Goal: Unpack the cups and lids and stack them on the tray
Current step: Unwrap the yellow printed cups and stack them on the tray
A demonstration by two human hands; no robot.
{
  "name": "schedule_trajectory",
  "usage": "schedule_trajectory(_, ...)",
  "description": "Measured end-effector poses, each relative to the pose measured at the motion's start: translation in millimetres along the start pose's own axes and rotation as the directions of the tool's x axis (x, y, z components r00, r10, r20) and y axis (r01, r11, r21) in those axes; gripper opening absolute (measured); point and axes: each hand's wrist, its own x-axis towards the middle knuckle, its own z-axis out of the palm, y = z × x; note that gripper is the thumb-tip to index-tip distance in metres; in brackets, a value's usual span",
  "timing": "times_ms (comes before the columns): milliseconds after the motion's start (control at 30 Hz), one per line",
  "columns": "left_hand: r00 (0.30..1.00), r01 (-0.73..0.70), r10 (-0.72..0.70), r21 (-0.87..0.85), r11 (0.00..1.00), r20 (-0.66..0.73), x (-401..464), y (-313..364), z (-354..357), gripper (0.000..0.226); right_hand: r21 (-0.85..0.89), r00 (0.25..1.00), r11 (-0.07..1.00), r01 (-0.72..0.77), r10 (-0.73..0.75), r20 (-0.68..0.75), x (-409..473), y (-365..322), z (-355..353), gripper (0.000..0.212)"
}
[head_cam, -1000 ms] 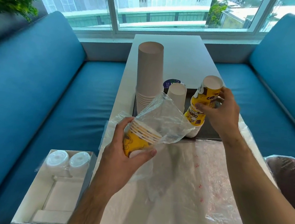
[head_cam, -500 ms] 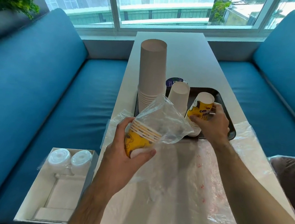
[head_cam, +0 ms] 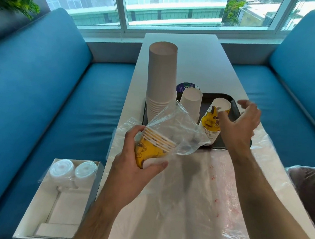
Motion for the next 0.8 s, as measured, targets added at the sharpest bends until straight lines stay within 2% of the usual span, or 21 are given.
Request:
schedule_trajectory(33, 1.0, 0.0, 0.0, 0.016, 1.0, 0.003, 0.3, -0.5, 0.0, 0.081, 0.05, 0.999, 0.997, 0.051, -0.051, -0.001, -0.7, -9.6, -6.9, 0.044)
schedule_trajectory(100, 1.0, -0.003, 0.003, 0.043, 0.999, 0.013, 1.3, -0.9, 1.1, 0.082, 0.157, 0.988, 0.982, 0.102, -0.119, 0.101, -0.8, -30.1, -20.2, 0.018)
schedule_trajectory(167, 1.0, -0.008, 0.006, 0.062, 0.998, 0.029, 2.3, 0.0, 3.0, 0.081, 0.231, 0.938, 0.965, 0.125, -0.191, 0.288, -3.5, -47.3, -31.4, 0.018)
schedule_trajectory(200, 0.999, -0.01, 0.007, 0.073, 0.997, 0.036, 2.6, 0.6, 4.1, 0.082, 0.25, 0.887, 0.959, 0.13, -0.225, 0.404, -6.5, -55.1, -36.3, 0.019)
schedule_trajectory(267, 0.999, -0.013, 0.009, 0.093, 0.996, 0.044, 3.1, 0.5, 5.8, 0.083, 0.255, 0.733, 0.953, 0.161, -0.289, 0.616, -12.3, -65.6, -42.2, 0.021)
schedule_trajectory(333, 0.999, -0.009, 0.003, 0.115, 0.993, 0.047, 3.4, -0.6, 6.6, 0.086, 0.23, 0.577, 0.952, 0.204, -0.306, 0.757, -16.4, -70.5, -41.9, 0.021)
schedule_trajectory(400, 0.999, -0.005, -0.002, 0.144, 0.989, 0.054, 4.0, -0.8, 7.3, 0.087, 0.233, 0.456, 0.954, 0.191, -0.296, 0.839, -19.3, -72.6, -39.8, 0.017)
schedule_trajectory(533, 0.998, -0.006, -0.006, 0.212, 0.977, 0.055, 4.6, -2.0, 8.5, 0.089, 0.224, 0.311, 0.961, 0.165, -0.266, 0.913, -28.8, -78.2, -35.7, 0.024)
schedule_trajectory(633, 0.999, -0.006, -0.007, 0.26, 0.965, 0.048, 4.1, -2.7, 9.6, 0.089, 0.269, 0.282, 0.955, 0.127, -0.295, 0.913, -35.0, -81.4, -35.9, 0.03)
schedule_trajectory(733, 0.999, 0.003, -0.018, 0.286, 0.958, 0.05, 4.3, -1.7, 9.2, 0.088, 0.219, 0.277, 0.96, 0.176, -0.262, 0.925, -37.2, -82.1, -34.8, 0.012)
schedule_trajectory(800, 0.998, 0.007, -0.023, 0.297, 0.955, 0.052, 4.1, -1.3, 8.6, 0.087, 0.236, 0.277, 0.954, 0.183, -0.28, 0.919, -37.9, -81.6, -34.9, 0.014)
